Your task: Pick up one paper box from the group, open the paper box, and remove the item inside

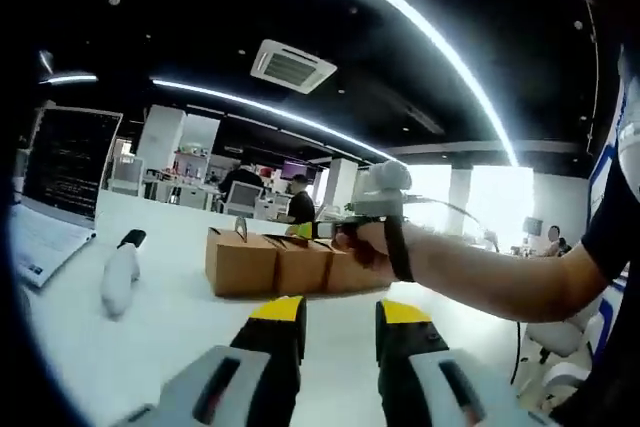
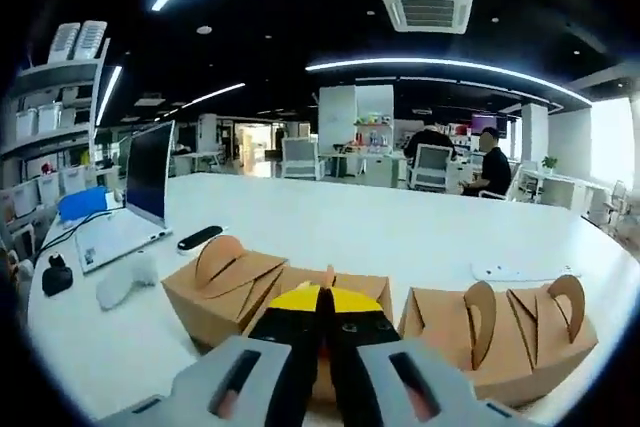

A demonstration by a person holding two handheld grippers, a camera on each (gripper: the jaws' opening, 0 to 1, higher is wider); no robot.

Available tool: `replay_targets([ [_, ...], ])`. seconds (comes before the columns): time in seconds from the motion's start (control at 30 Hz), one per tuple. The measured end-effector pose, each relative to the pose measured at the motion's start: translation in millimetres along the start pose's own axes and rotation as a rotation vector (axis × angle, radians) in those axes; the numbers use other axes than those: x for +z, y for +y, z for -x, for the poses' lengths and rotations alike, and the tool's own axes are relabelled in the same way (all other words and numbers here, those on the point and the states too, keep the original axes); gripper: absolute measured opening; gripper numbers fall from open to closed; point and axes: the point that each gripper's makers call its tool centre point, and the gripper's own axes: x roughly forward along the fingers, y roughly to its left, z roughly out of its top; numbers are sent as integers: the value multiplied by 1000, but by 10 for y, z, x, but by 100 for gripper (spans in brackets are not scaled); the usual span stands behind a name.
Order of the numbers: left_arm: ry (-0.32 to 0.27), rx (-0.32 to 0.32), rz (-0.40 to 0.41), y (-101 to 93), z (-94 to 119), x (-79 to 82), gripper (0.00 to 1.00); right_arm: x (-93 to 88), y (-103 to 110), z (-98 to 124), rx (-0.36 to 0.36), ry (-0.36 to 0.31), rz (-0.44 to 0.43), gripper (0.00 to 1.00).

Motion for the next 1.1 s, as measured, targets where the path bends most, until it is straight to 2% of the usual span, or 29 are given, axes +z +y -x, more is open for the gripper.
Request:
replay_targets([
  [0.6, 16, -11, 16, 11, -23, -86, 30, 120, -47, 20, -63, -69, -57, 2],
  [0.87, 21, -21, 7, -30, -30, -68, 30, 188, -38, 93, -57, -86, -80, 2],
  [1.1, 26, -17, 6, -56, -24, -77, 30, 290, -52, 168, -59, -114, -56, 2],
])
